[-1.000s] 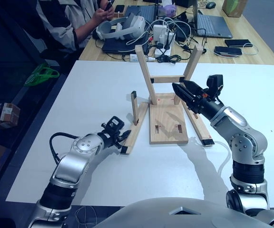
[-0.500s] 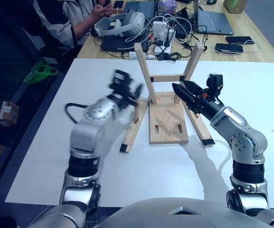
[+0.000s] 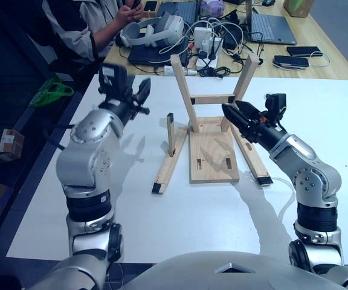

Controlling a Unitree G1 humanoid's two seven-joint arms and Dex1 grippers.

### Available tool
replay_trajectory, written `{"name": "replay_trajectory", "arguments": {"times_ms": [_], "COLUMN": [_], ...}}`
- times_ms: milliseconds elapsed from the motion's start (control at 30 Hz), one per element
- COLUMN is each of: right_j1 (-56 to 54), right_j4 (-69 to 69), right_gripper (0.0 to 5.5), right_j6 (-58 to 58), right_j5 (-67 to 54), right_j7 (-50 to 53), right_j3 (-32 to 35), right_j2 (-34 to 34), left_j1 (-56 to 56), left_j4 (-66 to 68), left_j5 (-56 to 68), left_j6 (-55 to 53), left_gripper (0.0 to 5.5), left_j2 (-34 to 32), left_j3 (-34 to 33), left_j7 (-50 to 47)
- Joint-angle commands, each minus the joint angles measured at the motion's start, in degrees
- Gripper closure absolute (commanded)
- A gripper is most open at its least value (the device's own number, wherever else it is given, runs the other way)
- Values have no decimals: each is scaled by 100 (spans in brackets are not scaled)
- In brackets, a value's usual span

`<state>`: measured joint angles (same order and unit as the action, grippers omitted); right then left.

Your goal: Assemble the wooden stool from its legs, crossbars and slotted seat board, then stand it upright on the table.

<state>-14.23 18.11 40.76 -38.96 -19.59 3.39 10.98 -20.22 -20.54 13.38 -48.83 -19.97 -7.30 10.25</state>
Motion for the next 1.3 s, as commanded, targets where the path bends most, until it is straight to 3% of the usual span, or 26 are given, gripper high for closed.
{"name": "replay_trajectory", "arguments": {"times_ms": [33, 133, 267, 333, 467, 600, 733, 900, 1033, 1300], "right_j1": [-131, -179, -253, -283, -279, -239, -136, -33, -10, 96], "right_j4": [-44, -65, -128, -169, -186, -168, -107, -40, -19, 38], "right_gripper": [242, 242, 242, 242, 242, 242, 242, 242, 242, 242], "right_j6": [-3, 6, -14, -30, -57, -72, -91, -90, -84, -109], "right_j5": [21, 8, 23, 30, 42, 56, 67, 65, 73, 141], "right_j7": [2, -1, -13, -21, -19, -9, 20, 60, 85, 124], "right_j3": [18, 45, 101, 117, 127, 107, 73, 40, 20, -62], "right_j2": [17, 44, 99, 117, 125, 123, 104, 78, 70, 2], "left_j1": [160, -134, -5, -32, -382, 151, 587, 1083, 1244, 1230], "left_j4": [1079, 1069, -587, -1042, -691, -942, -1047, -869, -905, -1049], "left_j5": [-717, -628, 453, 726, 271, 309, 640, 305, 371, 797], "left_j6": [208, 99, -887, -1167, -1304, -1485, -2065, -2231, -2246, -2562], "left_gripper": [351, 351, 351, 351, 351, 334, 281, 281, 281, 281], "left_j2": [-98, 311, 372, 272, -320, -1031, -867, -1137, -964, -370], "left_j3": [563, 1038, 2026, 1871, 1145, 1226, 965, 1496, 1686, 1156], "left_j7": [-291, -108, 1088, 1245, 841, 1185, 1211, 932, 914, 881]}}
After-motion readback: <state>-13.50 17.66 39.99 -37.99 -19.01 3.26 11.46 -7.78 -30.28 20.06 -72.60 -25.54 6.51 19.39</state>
